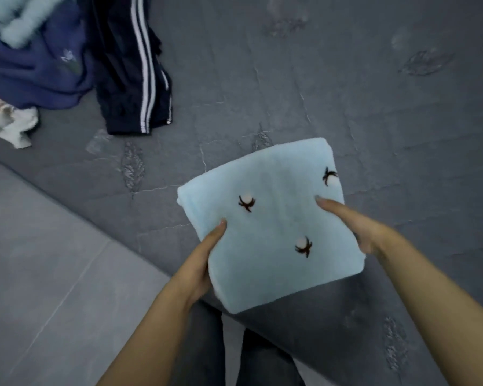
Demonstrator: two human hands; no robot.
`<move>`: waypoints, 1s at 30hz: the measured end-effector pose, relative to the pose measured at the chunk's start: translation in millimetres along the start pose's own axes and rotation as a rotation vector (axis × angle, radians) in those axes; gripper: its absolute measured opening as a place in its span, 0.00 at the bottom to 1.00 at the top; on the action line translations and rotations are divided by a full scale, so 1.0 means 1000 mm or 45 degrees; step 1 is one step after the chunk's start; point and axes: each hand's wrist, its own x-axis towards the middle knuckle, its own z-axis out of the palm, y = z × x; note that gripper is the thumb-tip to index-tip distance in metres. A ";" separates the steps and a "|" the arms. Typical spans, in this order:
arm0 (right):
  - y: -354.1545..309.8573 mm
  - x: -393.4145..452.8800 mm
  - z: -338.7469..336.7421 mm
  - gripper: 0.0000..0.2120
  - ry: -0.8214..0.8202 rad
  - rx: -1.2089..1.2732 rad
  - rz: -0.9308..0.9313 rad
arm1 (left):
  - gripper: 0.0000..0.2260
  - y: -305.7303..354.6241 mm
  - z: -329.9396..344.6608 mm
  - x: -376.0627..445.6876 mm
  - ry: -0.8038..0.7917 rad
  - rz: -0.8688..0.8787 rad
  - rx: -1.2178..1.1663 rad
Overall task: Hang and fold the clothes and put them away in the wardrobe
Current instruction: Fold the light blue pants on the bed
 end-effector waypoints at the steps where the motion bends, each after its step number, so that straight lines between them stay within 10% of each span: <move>1: -0.005 -0.012 0.014 0.43 -0.022 -0.071 -0.032 | 0.22 0.002 -0.002 -0.022 0.011 0.033 -0.004; 13: -0.034 -0.136 0.235 0.18 -0.641 -0.675 -0.247 | 0.21 -0.080 -0.010 -0.306 0.441 0.728 -0.323; 30: 0.207 -0.313 0.635 0.22 -1.443 -1.404 0.078 | 0.13 -0.308 -0.051 -0.693 1.260 1.349 -1.209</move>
